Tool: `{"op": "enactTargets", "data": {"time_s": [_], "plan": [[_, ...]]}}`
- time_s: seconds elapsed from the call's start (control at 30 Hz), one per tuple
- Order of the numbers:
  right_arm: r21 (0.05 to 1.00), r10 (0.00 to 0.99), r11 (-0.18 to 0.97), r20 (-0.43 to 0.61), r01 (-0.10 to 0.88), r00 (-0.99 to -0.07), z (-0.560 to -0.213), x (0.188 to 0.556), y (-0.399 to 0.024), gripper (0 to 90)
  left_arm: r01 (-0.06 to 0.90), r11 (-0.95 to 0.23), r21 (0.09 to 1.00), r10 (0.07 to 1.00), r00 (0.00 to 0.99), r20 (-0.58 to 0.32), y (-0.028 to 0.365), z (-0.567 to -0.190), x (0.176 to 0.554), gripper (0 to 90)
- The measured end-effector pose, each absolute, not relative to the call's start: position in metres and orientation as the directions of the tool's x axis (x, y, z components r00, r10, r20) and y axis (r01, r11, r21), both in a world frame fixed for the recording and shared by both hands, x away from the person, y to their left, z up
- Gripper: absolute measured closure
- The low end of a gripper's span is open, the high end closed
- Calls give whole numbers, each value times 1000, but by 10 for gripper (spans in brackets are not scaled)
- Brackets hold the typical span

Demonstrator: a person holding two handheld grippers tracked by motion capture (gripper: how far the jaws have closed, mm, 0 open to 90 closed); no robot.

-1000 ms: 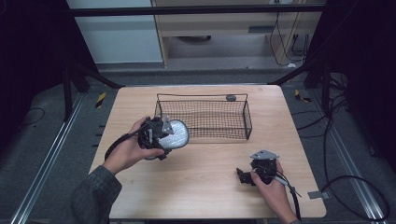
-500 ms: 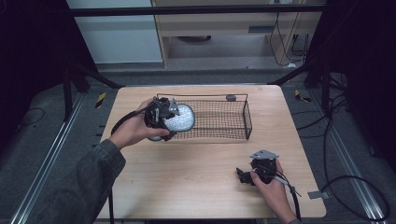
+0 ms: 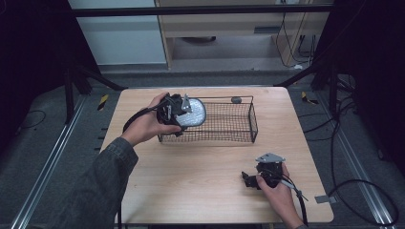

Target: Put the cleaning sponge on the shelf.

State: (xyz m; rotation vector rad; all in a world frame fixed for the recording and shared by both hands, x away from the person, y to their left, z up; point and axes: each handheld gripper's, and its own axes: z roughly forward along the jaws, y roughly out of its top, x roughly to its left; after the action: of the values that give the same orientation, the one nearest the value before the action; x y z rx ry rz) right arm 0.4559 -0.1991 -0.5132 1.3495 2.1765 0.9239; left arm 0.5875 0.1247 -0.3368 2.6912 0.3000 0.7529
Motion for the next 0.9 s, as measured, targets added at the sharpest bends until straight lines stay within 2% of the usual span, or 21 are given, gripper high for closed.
{"op": "enactTargets", "data": {"time_s": [0.9], "plan": [[721,895,313,-7,618,-445,-513,457,-199,6,134,-917,376,321,806,497,142,-337,610,86]]}}
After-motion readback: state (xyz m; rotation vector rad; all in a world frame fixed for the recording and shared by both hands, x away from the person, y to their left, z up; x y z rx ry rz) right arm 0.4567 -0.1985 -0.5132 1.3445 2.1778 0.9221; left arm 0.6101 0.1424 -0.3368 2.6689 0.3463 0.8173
